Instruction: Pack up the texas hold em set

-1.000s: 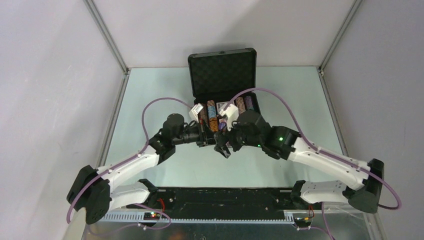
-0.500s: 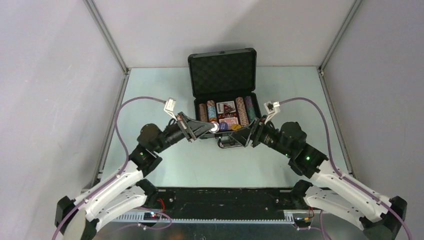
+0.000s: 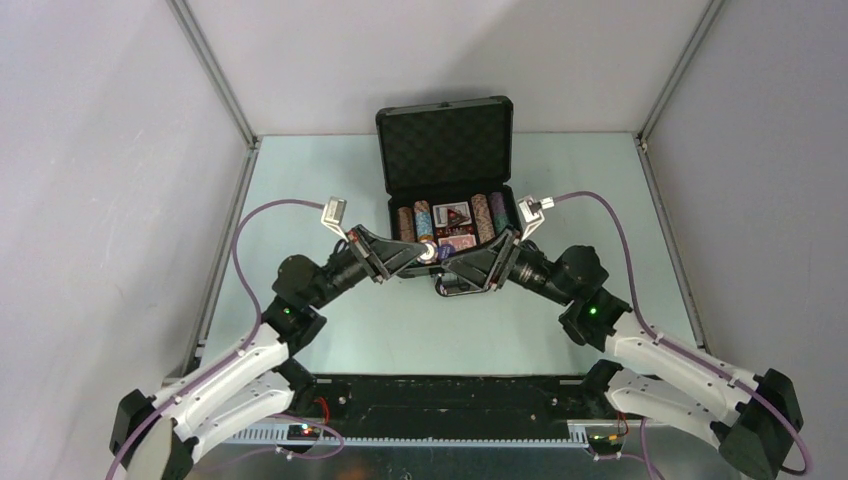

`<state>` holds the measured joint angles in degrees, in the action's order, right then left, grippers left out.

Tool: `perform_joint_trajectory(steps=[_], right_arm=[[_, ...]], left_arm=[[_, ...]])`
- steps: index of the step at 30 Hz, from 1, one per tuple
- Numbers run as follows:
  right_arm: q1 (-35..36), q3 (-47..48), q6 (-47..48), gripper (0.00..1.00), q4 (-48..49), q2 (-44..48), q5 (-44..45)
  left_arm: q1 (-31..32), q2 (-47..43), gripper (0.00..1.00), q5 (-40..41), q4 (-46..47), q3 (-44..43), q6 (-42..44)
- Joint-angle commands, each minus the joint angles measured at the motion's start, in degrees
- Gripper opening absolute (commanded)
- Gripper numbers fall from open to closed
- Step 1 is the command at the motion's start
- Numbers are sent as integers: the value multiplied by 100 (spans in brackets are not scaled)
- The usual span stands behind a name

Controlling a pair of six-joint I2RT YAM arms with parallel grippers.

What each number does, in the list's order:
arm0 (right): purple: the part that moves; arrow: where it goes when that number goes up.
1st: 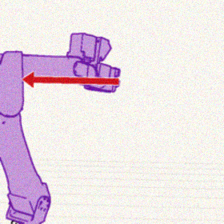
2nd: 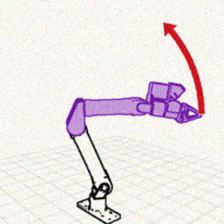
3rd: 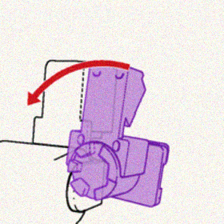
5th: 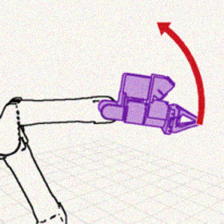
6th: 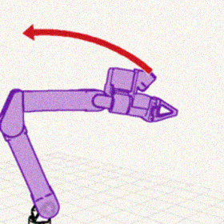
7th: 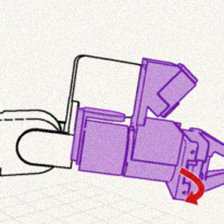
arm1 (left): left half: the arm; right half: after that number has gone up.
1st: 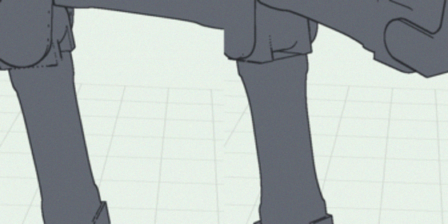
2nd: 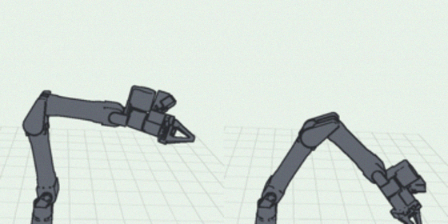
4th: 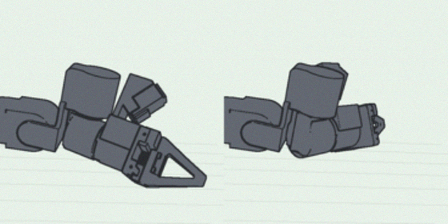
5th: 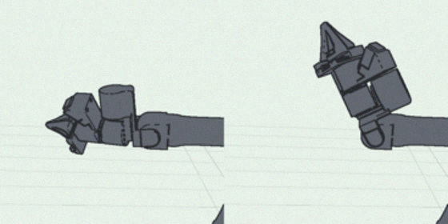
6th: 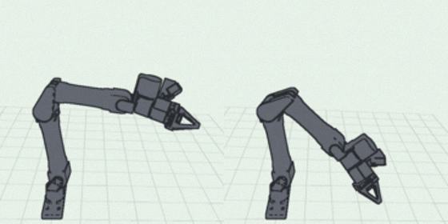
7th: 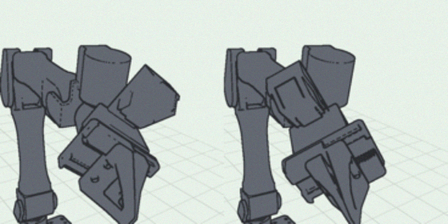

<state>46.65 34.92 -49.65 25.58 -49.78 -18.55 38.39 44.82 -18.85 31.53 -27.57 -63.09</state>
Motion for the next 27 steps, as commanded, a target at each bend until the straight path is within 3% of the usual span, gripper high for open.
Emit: perform_joint_trajectory(steps=[1, 8, 27], right_arm=[[3, -2, -201, 58, 732, -113, -181], [-17, 5, -200, 51, 916, -247, -206], [-71, 6, -327, 21, 1274, -591, -353]], left_arm=[[25, 37, 0, -182, 488, -31, -191], [76, 138, 0, -314, 634, -12, -284], [118, 338, 0, -404, 820, 1, -347]])
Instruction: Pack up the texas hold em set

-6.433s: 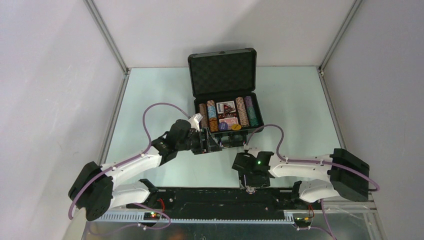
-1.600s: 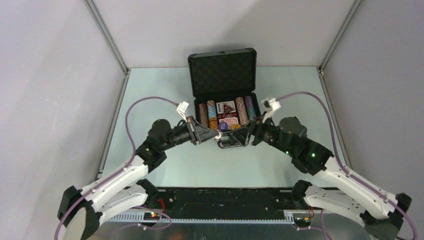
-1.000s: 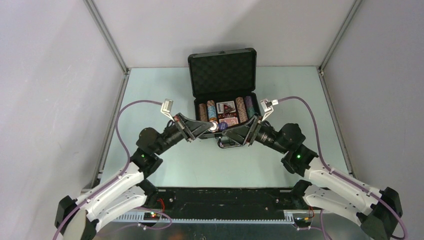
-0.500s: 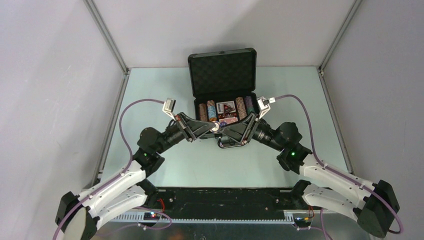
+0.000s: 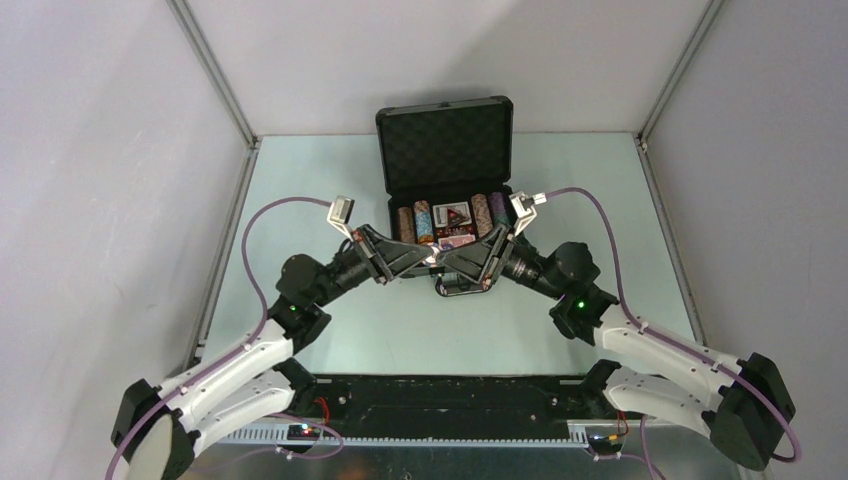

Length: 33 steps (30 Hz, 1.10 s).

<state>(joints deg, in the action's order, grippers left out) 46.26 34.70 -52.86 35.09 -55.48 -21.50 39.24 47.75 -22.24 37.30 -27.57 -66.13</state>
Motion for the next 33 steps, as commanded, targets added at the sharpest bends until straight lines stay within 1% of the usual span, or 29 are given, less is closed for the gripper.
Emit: perform_joint_trajectory(steps=[1, 6, 7, 8, 9, 10, 11, 12, 13, 14, 15, 16, 17, 19, 21, 22, 23, 24, 25, 26, 27, 28, 29, 30, 31, 32, 33], right_arm=[[-34, 28, -16, 19, 327, -34, -55], [-74, 28, -38, 14, 359, -71, -73], [-84, 28, -44, 8, 365, -76, -87], [-96, 28, -55, 4, 366, -76, -89], [-136, 28, -68, 0, 356, -72, -106], [-166, 28, -80, 0, 329, -66, -130], [-235, 28, -82, 0, 295, -23, -137], [-305, 24, -84, 0, 213, 16, -134], [-352, 26, -75, 0, 158, 109, -126], [-453, 28, -20, 0, 18, 247, -87], [-505, 28, 23, 0, -76, 336, -50], [-629, 28, 151, 0, -350, 545, 53], [-699, 33, 231, 0, -515, 678, 139], [-930, 93, 652, 0, -1157, 1079, 454], [-1154, 230, 1366, 0, -1787, 1386, 702], [-1275, 292, 1981, 0, -2171, 1491, 781], [-1320, 450, 2355, 0, -2383, 1511, 819], [-1391, 538, 3108, 0, -2784, 1496, 872], [-1413, 712, 3480, 0, -2949, 1466, 900], [-1454, 779, 4230, 0, -3257, 1366, 954], [-1480, 893, 5020, 0, -3510, 1304, 954], [-1537, 935, 5465, 0, -3654, 1191, 757], [-1621, 980, 6418, 0, -3882, 1080, 399], [-1660, 996, 6859, 0, -3968, 1003, 277], [-1747, 1055, 7571, 0, -4138, 813, 238], [-1780, 1130, 7852, 0, -4285, 698, 223], [-1880, 1336, 8470, 0, -4641, 440, -2]], left_arm=[[36, 48, 0, -73, 247, -1, -41], [35, 57, 0, -101, 254, -11, -41], [37, 49, 0, -111, 252, -2, -45], [39, 46, 1, -112, 252, 4, -42], [39, 44, 7, -122, 252, 5, -41], [39, 49, 13, -123, 252, 13, -41], [39, 61, 29, -125, 252, 18, -41], [37, 73, 38, -124, 252, 27, -45], [38, 100, 55, -119, 252, 27, -47], [35, 115, 62, -109, 252, 25, -44], [28, 139, 73, -102, 252, 13, -29], [17, 152, 79, -115, 252, 10, 4], [2, 162, 87, -110, 243, 1, 26], [-89, 116, 95, -140, 134, 28, 85], [-306, -17, 98, -140, -214, 54, 192], [-375, -76, 98, -118, -390, 56, 316], [-501, -203, 99, -99, -796, 47, 402], [-561, -261, 99, -62, -1217, 36, 580], [-660, -379, 100, -40, -1471, -19, 687], [-715, -432, 100, 21, -1957, -55, 886], [-813, -505, 100, 41, -2171, -141, 1066], [-852, -559, 100, 50, -2558, -190, 1159], [-939, -584, 100, 61, -2740, -291, 1323], [-973, -635, 100, 70, -3109, -384, 1410], [-1044, -657, 100, 86, -3274, -467, 1610], [-1069, -700, 100, 105, -3675, -593, 1716], [-1128, -720, 100, 178, -3874, -667, 1952]])
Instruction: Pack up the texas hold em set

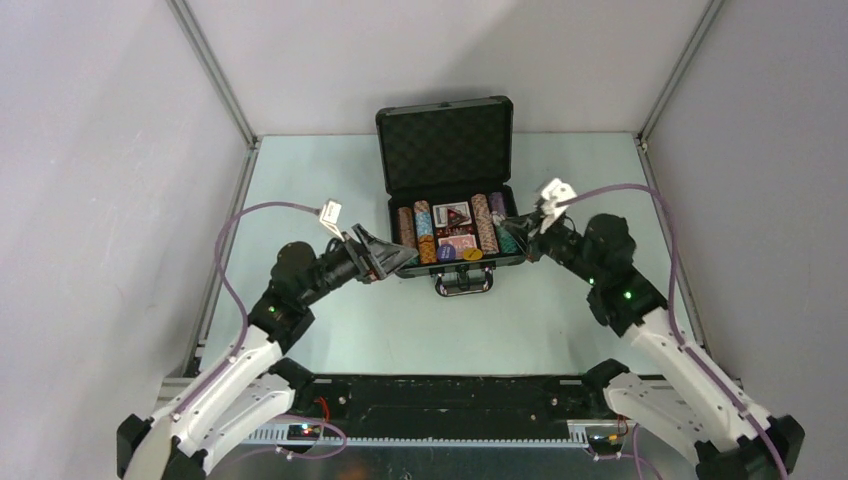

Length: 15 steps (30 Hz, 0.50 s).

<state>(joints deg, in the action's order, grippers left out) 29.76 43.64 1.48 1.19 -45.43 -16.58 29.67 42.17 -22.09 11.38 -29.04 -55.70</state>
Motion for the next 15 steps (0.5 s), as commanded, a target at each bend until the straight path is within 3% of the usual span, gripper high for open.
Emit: perform_joint_trajectory(steps=[1, 6, 15], right_arm=[[-276, 553, 3334, 0, -1459, -705, -635], [-360, 1600, 5212, 0, -2855, -1975, -941], [-633, 3013, 6546, 0, -4219, -3690, -1581]], left_arm=[[-193, -196, 100, 214, -1672, -593, 1038], [-583, -177, 100, 172, -2435, -976, 1789], [-1279, 7, 100, 120, -3109, -1101, 2462]])
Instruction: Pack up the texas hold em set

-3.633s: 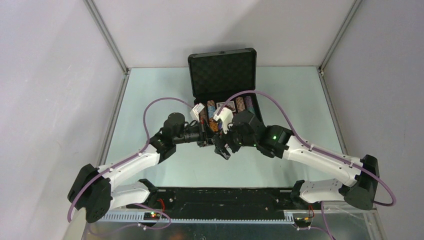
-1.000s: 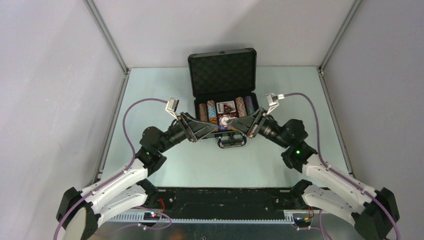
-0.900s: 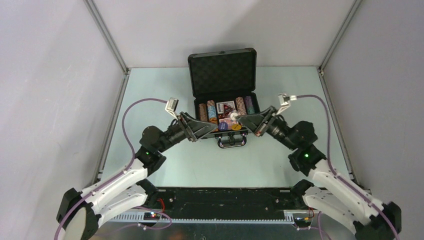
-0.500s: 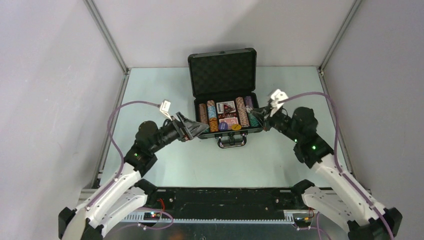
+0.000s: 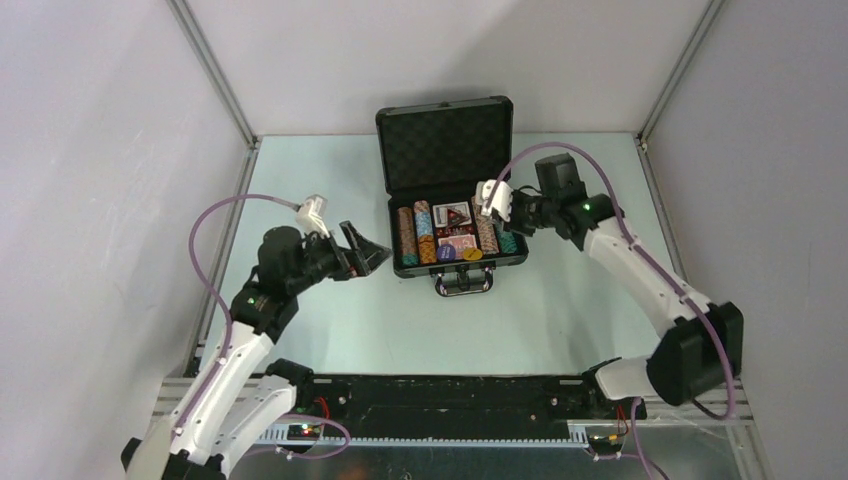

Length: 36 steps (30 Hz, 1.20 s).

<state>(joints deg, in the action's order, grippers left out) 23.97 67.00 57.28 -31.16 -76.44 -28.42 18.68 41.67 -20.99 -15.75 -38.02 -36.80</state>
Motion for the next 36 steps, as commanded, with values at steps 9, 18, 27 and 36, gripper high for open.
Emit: perform_joint_trajectory(steps=[9, 18, 27, 36], right_arm=[[2, 1166, 954, 0, -1675, -1567, -605], [26, 1140, 936, 0, -1763, -1842, -157], [18, 1137, 755, 0, -1438, -2213, 110], [18, 1131, 702, 0, -1183, -2474, 388]], left_arm=[[-535, 183, 100, -90, -527, -236, 719], [-729, 240, 100, -245, -518, -195, 671], [-772, 219, 99, -245, -520, -174, 647], [-794, 224, 99, -249, -521, -162, 623]])
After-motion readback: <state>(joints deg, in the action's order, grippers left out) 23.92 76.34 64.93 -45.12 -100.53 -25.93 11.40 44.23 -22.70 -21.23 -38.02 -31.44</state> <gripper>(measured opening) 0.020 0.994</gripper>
